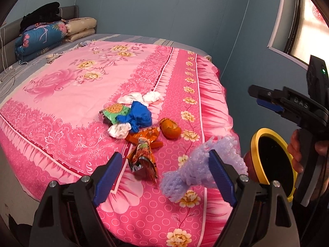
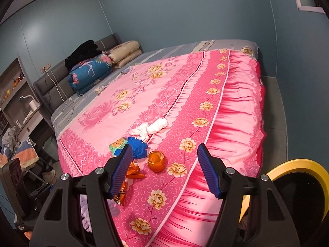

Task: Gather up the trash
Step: 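Grasp a foam net and snack wrapper with the left tool while the right tool grasps an orange peel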

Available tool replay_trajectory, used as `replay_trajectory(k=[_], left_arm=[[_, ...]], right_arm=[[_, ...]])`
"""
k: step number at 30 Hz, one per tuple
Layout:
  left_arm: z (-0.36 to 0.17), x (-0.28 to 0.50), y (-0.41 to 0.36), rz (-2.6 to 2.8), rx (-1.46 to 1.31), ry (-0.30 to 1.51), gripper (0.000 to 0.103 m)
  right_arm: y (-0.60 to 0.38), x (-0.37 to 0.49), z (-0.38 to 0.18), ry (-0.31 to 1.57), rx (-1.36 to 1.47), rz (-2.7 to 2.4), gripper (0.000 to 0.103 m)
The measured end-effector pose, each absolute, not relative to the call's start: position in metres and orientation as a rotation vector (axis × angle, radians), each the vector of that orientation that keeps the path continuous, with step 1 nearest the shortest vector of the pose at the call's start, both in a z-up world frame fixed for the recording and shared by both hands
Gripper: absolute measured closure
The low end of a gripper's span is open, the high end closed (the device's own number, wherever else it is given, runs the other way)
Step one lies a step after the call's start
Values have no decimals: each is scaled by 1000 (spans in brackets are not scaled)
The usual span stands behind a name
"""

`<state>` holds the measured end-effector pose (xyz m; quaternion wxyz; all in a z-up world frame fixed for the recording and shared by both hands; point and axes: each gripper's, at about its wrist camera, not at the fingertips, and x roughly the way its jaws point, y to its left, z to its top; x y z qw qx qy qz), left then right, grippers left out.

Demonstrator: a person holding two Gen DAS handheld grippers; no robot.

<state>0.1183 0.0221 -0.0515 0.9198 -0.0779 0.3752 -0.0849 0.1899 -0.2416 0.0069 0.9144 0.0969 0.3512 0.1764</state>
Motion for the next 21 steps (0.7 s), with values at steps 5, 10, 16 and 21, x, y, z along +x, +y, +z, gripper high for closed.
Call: replay_trajectory(k=[5,10,16,21], left_arm=[[-64,124,27,-172,-182,797,22],[-76,136,31,-170,-203,831,22],[-86,152,33,-170,-204,866,22],[-98,170,39,-177,-227,906,22]], right_arm=[[-226,204,-8,758,175,369,40],[-211,228,-34,827,157,376,40],[-189,262,-69,951,140,411,40],[-167,284,-94,1024,98,420,40]])
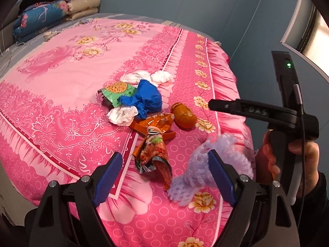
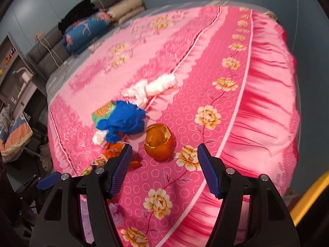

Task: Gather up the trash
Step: 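Grasp a foam net and snack wrapper with the left tool while the right tool grasps an orange peel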

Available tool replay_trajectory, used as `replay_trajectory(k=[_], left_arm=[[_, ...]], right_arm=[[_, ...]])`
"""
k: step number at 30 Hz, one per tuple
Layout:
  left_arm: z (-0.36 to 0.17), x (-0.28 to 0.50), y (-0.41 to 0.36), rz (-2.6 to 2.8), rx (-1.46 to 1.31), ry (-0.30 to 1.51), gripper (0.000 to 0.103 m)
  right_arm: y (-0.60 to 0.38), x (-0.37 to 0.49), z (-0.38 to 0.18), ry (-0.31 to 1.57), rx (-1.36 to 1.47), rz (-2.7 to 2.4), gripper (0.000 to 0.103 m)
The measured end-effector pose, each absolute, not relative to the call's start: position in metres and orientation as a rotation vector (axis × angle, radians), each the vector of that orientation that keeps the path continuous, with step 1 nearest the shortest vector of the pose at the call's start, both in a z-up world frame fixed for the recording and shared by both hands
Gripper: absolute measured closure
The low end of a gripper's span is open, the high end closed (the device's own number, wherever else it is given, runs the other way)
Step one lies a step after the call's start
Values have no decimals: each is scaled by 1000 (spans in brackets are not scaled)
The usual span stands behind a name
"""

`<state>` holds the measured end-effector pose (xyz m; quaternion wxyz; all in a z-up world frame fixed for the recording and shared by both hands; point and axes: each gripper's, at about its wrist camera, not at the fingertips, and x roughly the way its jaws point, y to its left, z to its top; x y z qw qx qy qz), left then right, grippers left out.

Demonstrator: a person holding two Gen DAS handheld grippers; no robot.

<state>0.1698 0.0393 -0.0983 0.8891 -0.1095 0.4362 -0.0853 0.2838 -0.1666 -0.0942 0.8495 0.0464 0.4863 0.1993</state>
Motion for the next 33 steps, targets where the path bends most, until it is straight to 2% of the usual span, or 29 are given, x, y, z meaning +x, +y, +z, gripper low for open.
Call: replay_trajectory(k=[6,10,13,15,17,21,23,26,29,33], left_arm=[[-113,188,45,-204,-254,940,23],[-126,197,47,-216,-288,967,29],[-134,203,45,-226,-292,980,38],[-138,207,43,-232,-287,988,50],[-143,210,41,-240,-285,999,57],[-153,211,37,-240,-263,1016,79],[-156,210,35,-236,-248,1019,84],[-158,209,36,-233,-250,1016,88],[-154,205,37,-231,-248,1004,90],[-146,198,38,-233,-233,986,90]], right_arm=[[-146,307,-121,1099,51,411,41],[-139,320,-136,1164,36,395,42],[-136,329,-144,1204,44,404,42],[-134,333,-147,1220,54,411,42],[-129,335,-149,1225,45,415,42],[-124,335,-149,1222,24,420,48],[-124,335,-150,1229,28,424,50],[-120,335,-152,1233,15,432,54],[-117,334,-154,1233,-5,429,68],[-112,329,-151,1200,-35,422,72]])
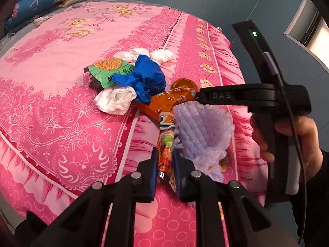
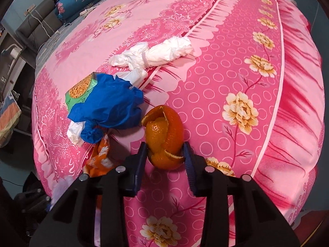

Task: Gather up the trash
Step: 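Grasp a foam net and snack wrapper with the left tool while the right tool grasps an orange peel, then lift the foam net, wrapper and orange peel and carry them to the bin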

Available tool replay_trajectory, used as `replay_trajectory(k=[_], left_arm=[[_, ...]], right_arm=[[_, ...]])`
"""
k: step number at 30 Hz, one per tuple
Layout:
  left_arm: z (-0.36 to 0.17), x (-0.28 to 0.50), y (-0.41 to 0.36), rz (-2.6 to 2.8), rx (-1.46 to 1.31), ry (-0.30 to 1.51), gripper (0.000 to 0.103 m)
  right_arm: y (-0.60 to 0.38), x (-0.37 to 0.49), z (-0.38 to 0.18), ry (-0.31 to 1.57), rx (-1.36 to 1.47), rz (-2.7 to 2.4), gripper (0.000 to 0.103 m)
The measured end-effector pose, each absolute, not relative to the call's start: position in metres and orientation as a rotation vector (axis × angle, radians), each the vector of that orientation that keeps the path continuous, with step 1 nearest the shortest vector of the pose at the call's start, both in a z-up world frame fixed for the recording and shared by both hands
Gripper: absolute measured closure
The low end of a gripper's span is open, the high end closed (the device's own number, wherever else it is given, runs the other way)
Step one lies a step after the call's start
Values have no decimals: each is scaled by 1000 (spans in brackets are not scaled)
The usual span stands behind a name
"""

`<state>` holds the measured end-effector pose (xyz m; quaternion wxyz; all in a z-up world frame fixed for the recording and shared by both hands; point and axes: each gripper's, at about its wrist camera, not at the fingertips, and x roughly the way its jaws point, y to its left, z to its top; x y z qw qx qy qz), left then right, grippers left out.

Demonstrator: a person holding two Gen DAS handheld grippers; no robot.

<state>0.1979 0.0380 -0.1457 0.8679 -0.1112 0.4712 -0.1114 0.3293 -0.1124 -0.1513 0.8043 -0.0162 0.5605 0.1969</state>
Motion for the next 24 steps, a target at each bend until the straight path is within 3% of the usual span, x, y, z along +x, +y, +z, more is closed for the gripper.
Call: replay_trajectory(k=[24], left_arm=[[-86,151,59,-211,-262,826,90]], right_arm=[[-153,279,-96,1058,58,381,75]])
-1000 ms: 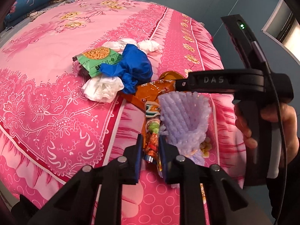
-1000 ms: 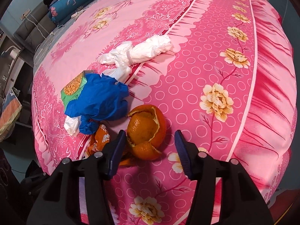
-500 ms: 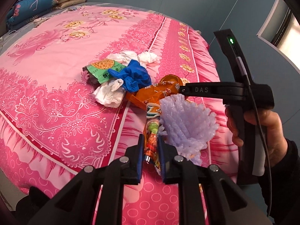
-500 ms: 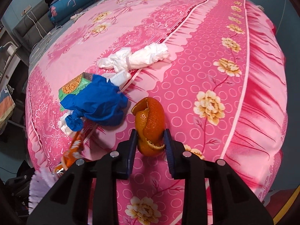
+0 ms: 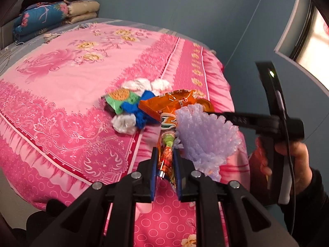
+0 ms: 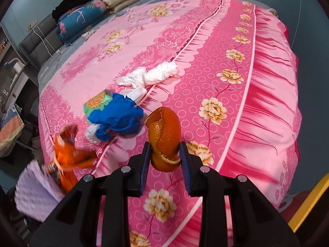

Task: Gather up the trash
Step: 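Lift the foam net, wrapper and orange peel and carry them to the bin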

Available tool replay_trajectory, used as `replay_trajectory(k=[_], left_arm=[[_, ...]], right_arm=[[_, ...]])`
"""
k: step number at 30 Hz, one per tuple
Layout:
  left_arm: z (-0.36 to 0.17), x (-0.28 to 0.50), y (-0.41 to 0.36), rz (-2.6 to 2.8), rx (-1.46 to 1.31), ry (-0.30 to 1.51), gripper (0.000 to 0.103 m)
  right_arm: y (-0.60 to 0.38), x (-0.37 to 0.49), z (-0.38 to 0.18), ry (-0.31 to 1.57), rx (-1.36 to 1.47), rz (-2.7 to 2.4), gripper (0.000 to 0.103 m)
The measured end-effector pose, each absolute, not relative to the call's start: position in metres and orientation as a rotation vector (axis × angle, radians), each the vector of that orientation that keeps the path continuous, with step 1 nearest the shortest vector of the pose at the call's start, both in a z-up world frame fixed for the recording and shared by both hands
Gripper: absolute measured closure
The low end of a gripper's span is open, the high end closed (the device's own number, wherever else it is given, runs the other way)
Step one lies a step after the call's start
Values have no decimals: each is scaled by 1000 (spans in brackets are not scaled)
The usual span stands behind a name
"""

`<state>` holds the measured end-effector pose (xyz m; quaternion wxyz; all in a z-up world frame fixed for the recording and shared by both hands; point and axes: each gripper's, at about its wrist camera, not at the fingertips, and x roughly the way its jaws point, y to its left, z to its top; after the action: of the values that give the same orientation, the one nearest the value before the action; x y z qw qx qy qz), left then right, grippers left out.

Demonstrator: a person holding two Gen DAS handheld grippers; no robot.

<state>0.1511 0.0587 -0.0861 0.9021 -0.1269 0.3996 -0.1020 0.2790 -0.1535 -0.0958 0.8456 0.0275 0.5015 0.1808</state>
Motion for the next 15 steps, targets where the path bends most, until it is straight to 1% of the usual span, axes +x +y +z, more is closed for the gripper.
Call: replay_trajectory(k=[7,15], left_arm=[[-71,141,67,-168,-266,800,90],[-47,130,49,-149,-209,761,90]], right_arm=[[-170,254,-67,998,87,408,75],[-199,218,-35,923,144,448,75]])
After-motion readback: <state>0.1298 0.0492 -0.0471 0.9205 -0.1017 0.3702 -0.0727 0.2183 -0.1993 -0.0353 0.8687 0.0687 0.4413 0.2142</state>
